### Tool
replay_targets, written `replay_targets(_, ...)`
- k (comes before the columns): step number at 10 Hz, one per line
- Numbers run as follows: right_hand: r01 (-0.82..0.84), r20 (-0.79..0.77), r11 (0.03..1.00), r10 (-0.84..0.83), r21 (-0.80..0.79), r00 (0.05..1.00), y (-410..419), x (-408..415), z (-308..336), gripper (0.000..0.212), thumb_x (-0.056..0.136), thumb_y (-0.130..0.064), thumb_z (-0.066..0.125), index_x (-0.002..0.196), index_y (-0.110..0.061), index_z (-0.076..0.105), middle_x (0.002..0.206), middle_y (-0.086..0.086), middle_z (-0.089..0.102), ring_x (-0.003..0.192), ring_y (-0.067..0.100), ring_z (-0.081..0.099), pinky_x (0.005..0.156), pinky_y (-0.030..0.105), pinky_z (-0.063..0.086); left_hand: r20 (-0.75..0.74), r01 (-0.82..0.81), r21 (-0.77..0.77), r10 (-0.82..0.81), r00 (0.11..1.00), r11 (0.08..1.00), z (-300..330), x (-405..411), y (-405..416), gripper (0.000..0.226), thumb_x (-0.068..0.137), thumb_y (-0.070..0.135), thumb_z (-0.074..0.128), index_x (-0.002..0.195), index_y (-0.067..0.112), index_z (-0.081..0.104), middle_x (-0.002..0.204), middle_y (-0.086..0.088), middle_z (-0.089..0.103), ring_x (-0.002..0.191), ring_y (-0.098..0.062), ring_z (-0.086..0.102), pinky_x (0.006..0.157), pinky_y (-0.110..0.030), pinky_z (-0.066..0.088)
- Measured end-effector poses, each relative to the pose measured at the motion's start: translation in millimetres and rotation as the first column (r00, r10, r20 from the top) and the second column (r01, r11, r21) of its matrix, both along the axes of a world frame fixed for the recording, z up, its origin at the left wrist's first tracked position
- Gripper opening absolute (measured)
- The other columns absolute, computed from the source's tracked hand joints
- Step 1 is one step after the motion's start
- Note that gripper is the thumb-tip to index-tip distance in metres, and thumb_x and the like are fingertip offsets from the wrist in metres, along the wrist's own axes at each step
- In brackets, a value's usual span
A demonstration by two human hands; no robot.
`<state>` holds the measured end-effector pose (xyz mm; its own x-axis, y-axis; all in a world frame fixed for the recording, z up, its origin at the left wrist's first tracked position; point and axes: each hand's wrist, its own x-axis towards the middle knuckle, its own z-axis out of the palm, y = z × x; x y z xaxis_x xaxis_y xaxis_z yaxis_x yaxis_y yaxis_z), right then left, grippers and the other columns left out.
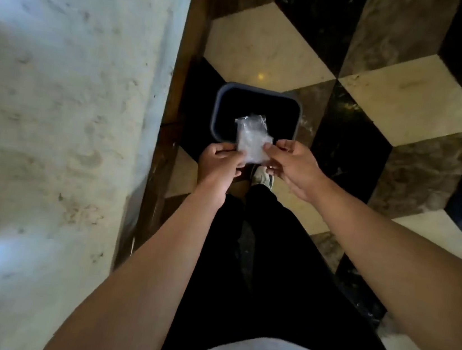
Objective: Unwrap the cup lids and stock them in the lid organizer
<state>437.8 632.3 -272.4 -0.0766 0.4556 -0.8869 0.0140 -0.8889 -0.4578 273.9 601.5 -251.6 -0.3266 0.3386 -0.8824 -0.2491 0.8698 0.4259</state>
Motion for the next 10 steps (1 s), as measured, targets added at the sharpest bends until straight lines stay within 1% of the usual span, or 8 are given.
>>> replay_targets(1,-0.007,0.006,1.0,0.007,0.005,1.0,17,-6,-76,0.024,0.093,-0.018,0.073,0.074,-0.02,0.057,0.072,0.002,0.071,0.064,0.015,0.07,0.055,0.026,0.056,0.01,-0.04,-0.009,0.04,0.999,0.999,-72,5,20,0.01,0.09,0.008,0.071,0.098,0.011,0.067,0.088,-0.008,0.074,0.074,-0.014,0.071,0.074,-0.034,0.061)
replay_targets(2,-0.007,0.067,1.0,0.007,0.001,0.998,29,-13,-125,0.029,0.095,-0.016,0.07,0.072,-0.018,0.053,0.063,-0.001,0.069,0.061,0.015,0.071,0.057,0.03,0.06,-0.018,-0.059,-0.017,0.059,0.998,0.998,-119,9,35,0.008,0.092,0.005,0.067,0.098,0.01,0.066,0.084,-0.006,0.07,0.075,-0.015,0.067,0.074,-0.035,0.061)
replay_targets(5,-0.034,0.2,0.999,0.031,0.014,0.979,49,-35,-307,0.017,0.096,-0.025,0.065,0.081,-0.018,0.062,0.074,0.004,0.074,0.064,0.014,0.075,0.06,0.035,0.064,-0.124,0.0,-0.053,-0.006,0.992,0.999,-282,12,76,0.024,0.098,0.006,0.055,0.119,0.001,0.067,0.099,-0.016,0.068,0.081,-0.023,0.065,0.068,-0.034,0.063)
replay_targets(6,-0.072,0.217,0.997,0.071,-0.006,0.974,51,-36,-336,0.018,0.1,-0.026,0.059,0.083,-0.02,0.062,0.076,0.002,0.073,0.064,0.013,0.074,0.065,0.037,0.066,-0.13,0.019,-0.097,-0.032,0.991,0.995,-314,13,79,0.015,0.097,0.009,0.057,0.105,0.006,0.07,0.099,-0.016,0.071,0.09,-0.03,0.069,0.077,-0.042,0.063)
replay_targets(7,-0.105,0.201,0.992,0.118,-0.074,0.972,51,-39,-368,0.014,0.104,-0.026,0.051,0.104,-0.017,0.061,0.093,0.005,0.073,0.076,0.018,0.076,0.065,0.034,0.064,-0.174,0.125,-0.126,-0.146,0.974,0.984,-343,12,77,0.016,0.093,0.015,0.062,0.078,0.017,0.067,0.084,-0.006,0.071,0.088,-0.027,0.07,0.089,-0.045,0.06)
replay_targets(8,-0.103,0.162,0.989,0.12,-0.11,0.979,53,-41,-377,0.019,0.105,-0.026,0.048,0.117,-0.017,0.06,0.099,0.005,0.071,0.077,0.017,0.073,0.056,0.026,0.061,-0.174,0.131,-0.127,-0.152,0.973,0.983,-349,10,81,0.009,0.092,0.02,0.065,0.086,0.015,0.07,0.082,-0.002,0.066,0.08,-0.02,0.064,0.089,-0.041,0.059)
replay_targets(9,-0.154,0.15,0.983,0.168,-0.102,0.974,51,-41,-380,0.025,0.103,-0.032,0.052,0.124,-0.023,0.062,0.104,0.002,0.069,0.086,0.017,0.072,0.06,0.026,0.06,-0.164,0.156,-0.18,-0.186,0.969,0.971,-350,5,84,0.03,0.092,0.023,0.065,0.119,0.009,0.066,0.086,-0.001,0.06,0.082,-0.019,0.059,0.083,-0.035,0.053)
replay_targets(10,-0.163,0.175,0.983,0.176,-0.086,0.969,55,-41,-377,0.023,0.101,-0.034,0.056,0.123,-0.03,0.063,0.106,0.001,0.068,0.093,0.02,0.07,0.073,0.033,0.064,-0.178,0.171,-0.198,-0.207,0.962,0.965,-345,-3,91,0.039,0.092,0.023,0.065,0.128,0.01,0.061,0.089,-0.001,0.057,0.081,-0.019,0.056,0.088,-0.037,0.054)
